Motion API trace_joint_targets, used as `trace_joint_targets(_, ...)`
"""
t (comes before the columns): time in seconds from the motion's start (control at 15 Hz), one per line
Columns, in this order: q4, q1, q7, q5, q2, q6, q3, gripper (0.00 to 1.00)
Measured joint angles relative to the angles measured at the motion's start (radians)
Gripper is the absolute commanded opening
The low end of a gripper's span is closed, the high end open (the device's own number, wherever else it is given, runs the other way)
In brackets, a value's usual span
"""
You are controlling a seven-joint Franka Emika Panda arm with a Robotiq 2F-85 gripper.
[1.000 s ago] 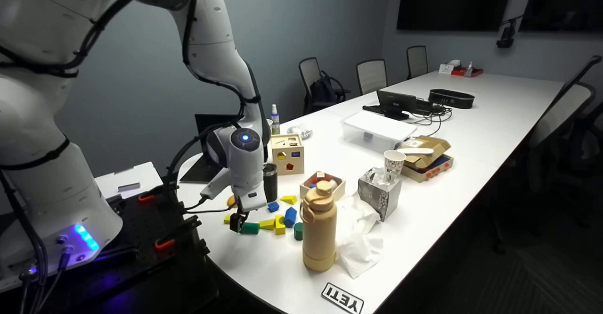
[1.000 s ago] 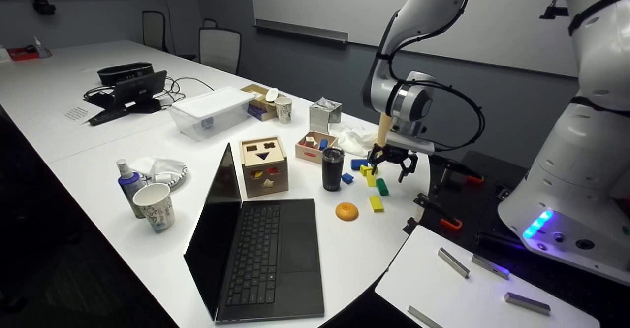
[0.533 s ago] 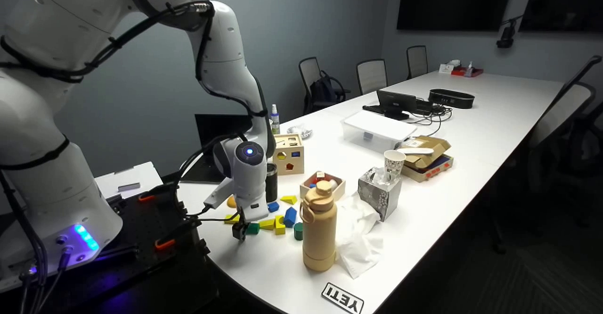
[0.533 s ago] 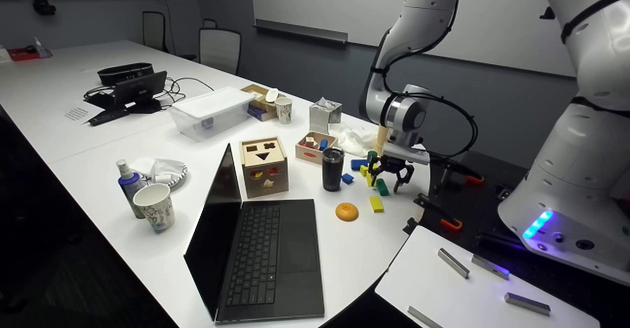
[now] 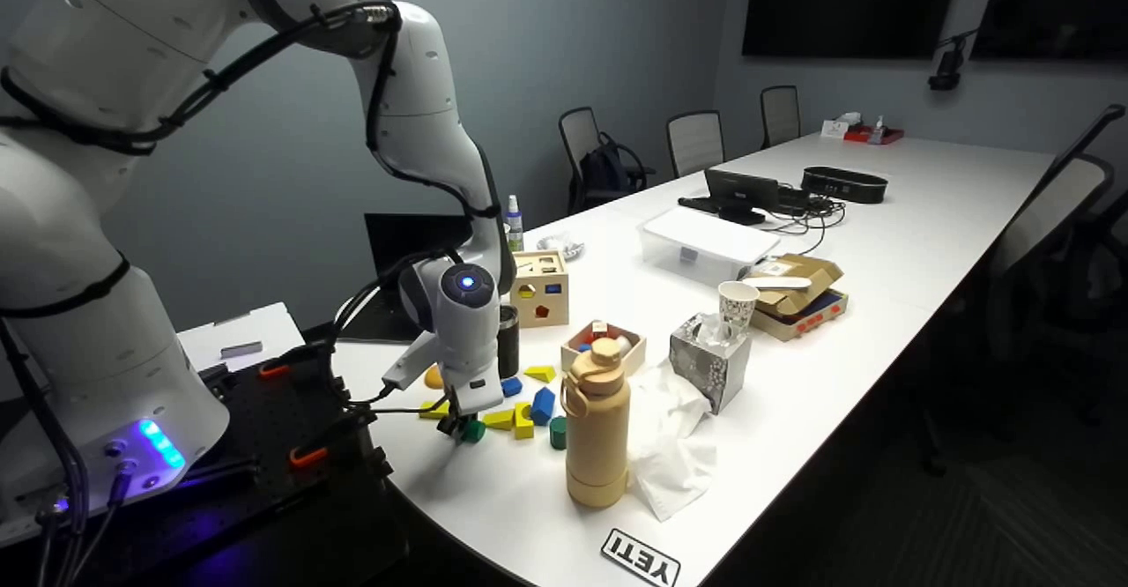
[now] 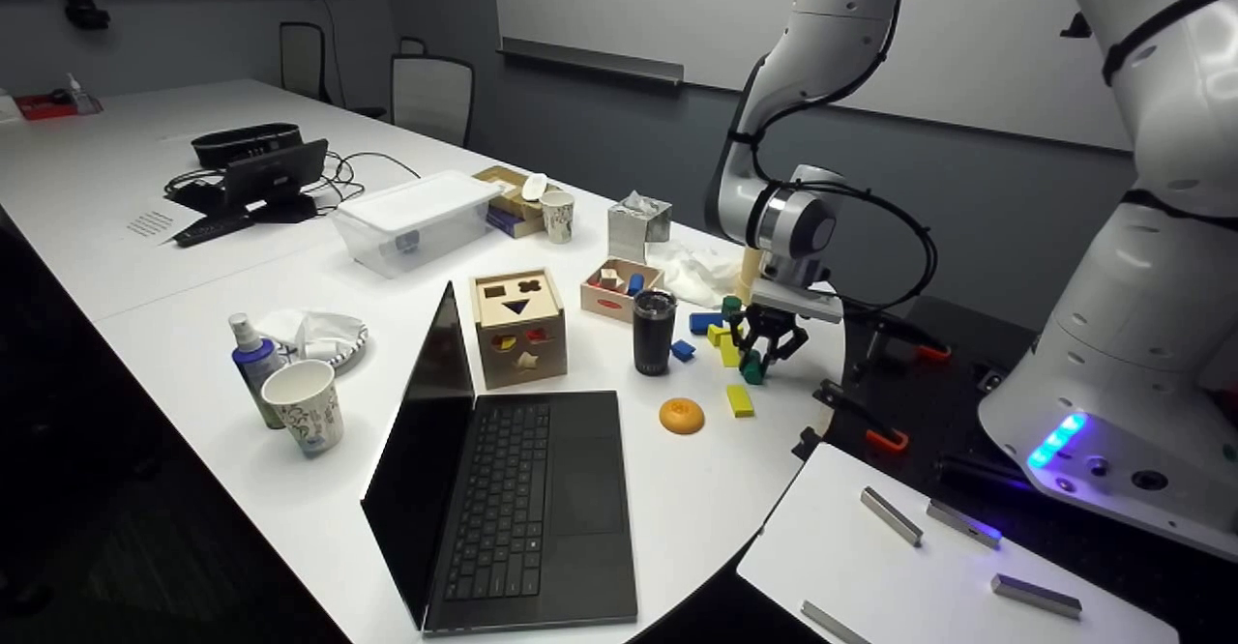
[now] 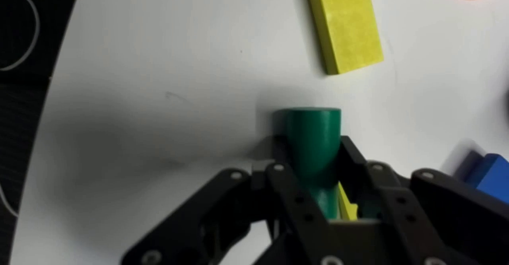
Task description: Pick up one green block and put inside the open box
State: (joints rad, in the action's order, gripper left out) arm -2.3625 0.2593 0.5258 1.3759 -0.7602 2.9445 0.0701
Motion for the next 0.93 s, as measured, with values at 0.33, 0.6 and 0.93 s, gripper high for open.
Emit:
trace_joint_targets(0.33, -0.003, -0.026, -0.002, -0.027, 0.032, 0.0, 0.001, 0.08)
trace_joint_targets(0.6, -0.013, -0.082, -0.034, -0.091, 0.156, 0.012, -0.002, 0.08)
trace_joint_targets(0.93, 0.008, -0.19, -0.14, -0.203, 0.3, 0.085, -0.02, 0.08)
